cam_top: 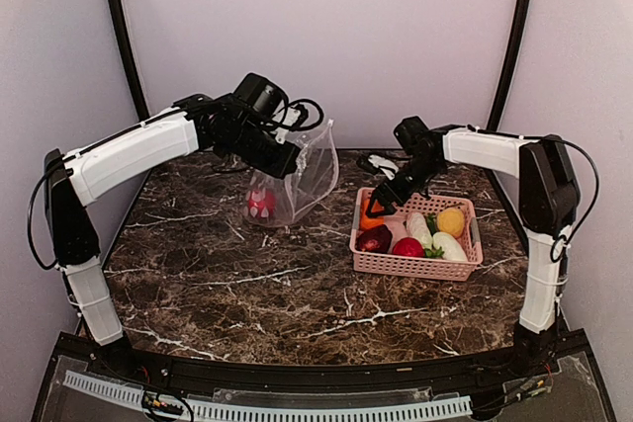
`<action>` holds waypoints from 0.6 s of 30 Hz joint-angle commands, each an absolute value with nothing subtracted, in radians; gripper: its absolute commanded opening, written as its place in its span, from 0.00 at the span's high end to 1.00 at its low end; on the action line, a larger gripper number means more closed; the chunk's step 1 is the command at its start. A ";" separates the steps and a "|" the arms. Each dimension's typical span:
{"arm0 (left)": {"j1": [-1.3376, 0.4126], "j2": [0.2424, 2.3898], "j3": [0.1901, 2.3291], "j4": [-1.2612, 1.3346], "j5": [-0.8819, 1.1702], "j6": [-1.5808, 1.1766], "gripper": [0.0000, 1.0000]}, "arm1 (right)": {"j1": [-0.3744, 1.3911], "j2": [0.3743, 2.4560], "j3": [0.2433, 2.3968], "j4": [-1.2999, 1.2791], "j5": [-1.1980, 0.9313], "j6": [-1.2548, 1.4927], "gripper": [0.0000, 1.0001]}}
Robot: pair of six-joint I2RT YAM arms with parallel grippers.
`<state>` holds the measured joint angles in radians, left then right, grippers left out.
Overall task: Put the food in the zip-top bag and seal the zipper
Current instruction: Pick up the fake fruit from the bin.
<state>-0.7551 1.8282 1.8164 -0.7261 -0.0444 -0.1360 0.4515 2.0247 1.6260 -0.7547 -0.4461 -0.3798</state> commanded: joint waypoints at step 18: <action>-0.749 1.746 1.778 -0.706 -0.043 -0.190 0.99 | 0.468 2.054 1.624 -0.686 -0.392 -0.342 0.40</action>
